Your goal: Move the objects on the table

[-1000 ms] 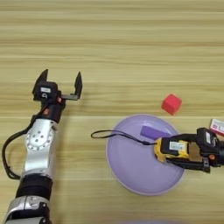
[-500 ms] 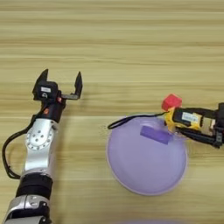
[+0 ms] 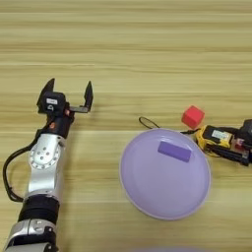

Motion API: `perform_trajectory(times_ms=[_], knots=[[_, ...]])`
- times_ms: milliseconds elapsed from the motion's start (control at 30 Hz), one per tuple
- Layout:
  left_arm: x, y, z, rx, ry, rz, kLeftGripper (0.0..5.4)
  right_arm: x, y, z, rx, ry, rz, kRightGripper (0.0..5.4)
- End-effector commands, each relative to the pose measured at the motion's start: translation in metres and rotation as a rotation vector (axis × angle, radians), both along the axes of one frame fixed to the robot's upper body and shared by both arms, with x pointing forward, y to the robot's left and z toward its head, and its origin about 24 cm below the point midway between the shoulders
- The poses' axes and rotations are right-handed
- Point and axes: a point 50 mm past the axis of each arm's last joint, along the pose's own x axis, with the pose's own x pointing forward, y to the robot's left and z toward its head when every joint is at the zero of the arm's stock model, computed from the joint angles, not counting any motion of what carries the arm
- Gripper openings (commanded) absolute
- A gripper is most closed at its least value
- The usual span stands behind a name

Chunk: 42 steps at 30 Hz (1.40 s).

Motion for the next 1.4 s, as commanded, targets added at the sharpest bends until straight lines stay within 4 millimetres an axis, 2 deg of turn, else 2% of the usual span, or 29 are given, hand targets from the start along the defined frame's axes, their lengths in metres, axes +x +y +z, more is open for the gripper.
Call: perform_trajectory(times_ms=[33, 333, 367, 533, 767, 1067, 1400], knots=[[0.002, 0.0, 0.002, 0.005, -0.011, -0.005, 5.4, 0.005, -0.001, -0.003, -0.03, -0.009, -0.014, 2.49], [0.002, 0.001, 0.002, 0.005, -0.01, -0.005, 5.4, 0.005, 0.001, -0.008, -0.045, -0.002, -0.007, 2.49], [0.002, 0.001, 0.002, 0.005, -0.01, -0.005, 5.4, 0.005, 0.0, -0.007, -0.046, -0.004, -0.011, 2.86], [0.002, 0.002, 0.003, 0.006, -0.012, -0.005, 5.4, 0.009, 0.002, 0.001, -0.028, -0.046, -0.025, 3.46], [0.001, 0.003, 0.003, 0.007, -0.011, -0.004, 5.4, 0.013, 0.004, 0.027, 0.014, -0.168, -0.042, 4.2], [0.001, 0.002, 0.002, 0.005, -0.009, -0.005, 5.4, 0.012, 0.018, 0.064, 0.137, -0.314, -0.024, 5.29], [0.0, 0.002, 0.002, 0.006, -0.01, -0.005, 5.4, 0.008, 0.023, 0.076, 0.179, -0.352, -0.018, 5.38]])
